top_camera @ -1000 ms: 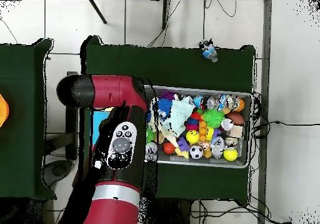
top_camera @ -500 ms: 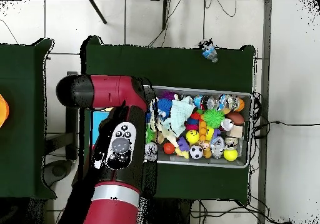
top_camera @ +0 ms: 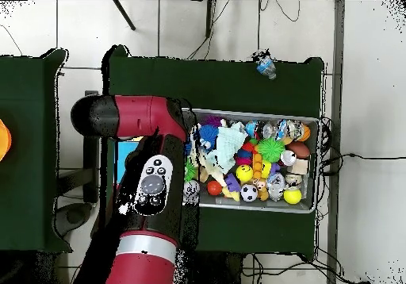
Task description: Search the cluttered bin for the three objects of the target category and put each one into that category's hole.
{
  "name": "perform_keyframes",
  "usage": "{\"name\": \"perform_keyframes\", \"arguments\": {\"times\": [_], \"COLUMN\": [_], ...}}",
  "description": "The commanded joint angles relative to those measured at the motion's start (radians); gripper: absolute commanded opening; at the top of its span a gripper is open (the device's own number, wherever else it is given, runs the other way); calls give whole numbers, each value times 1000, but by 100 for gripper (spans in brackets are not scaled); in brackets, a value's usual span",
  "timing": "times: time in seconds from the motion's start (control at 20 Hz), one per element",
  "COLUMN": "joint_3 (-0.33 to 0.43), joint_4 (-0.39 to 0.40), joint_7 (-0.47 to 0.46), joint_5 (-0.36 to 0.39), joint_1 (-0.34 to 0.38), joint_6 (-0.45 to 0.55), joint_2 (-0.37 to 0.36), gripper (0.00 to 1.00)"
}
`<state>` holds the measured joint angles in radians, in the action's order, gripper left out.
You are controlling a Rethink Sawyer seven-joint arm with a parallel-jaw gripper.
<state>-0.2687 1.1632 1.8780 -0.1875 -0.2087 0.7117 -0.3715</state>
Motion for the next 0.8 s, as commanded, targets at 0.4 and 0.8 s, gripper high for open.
{"name": "perform_keyframes", "arguments": {"times": [0.4, 0.8], "joint_3": [81, 94], "joint_4": [232, 258], "joint_7": [191, 204], "joint_5": [-5, -23], "joint_1": [-14, -18], "joint_6": [-118, -170], "joint_2": [-9, 15], "gripper": [0, 0]}}
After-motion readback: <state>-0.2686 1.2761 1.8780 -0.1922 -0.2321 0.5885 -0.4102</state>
